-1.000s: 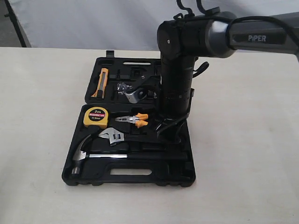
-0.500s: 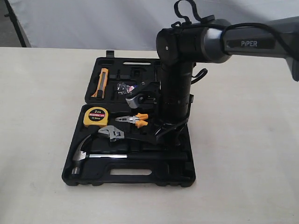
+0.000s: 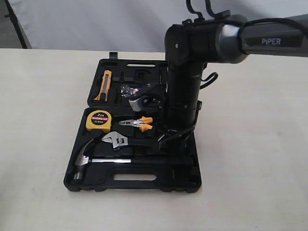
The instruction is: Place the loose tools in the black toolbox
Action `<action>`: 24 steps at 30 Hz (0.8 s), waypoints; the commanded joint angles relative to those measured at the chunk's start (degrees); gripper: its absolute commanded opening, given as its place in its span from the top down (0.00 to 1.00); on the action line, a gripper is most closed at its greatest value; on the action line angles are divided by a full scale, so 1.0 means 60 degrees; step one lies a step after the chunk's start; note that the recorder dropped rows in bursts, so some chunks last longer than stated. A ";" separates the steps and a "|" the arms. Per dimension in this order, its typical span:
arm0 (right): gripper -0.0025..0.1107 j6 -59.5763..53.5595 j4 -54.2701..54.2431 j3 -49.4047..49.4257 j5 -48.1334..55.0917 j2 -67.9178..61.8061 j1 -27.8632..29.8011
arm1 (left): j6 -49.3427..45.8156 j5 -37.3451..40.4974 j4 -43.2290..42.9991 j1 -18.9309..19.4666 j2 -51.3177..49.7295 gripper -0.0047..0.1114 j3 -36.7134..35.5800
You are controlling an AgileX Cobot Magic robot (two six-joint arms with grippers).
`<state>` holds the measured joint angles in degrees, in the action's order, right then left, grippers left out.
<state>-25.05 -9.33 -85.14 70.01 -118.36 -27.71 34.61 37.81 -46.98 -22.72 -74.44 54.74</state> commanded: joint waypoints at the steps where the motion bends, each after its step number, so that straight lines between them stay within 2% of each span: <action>1: 0.98 0.0030 -0.0061 0.0381 -0.0007 -0.0006 0.0028 | 0.0098 -0.0162 0.0130 0.0031 0.0076 0.95 -0.0089; 10: 0.98 0.0112 0.1215 0.0379 -0.0007 -0.0220 0.0047 | 0.0098 -0.0162 0.0130 0.0031 0.0076 0.95 -0.0089; 24: 0.98 0.0209 0.1556 0.0356 -0.0721 -0.0420 0.0047 | 0.0098 -0.0162 0.0130 0.0031 0.0076 0.95 -0.0089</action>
<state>-23.91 -1.37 -83.08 67.99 -120.55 -27.71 34.61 37.81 -46.98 -22.72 -74.44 54.74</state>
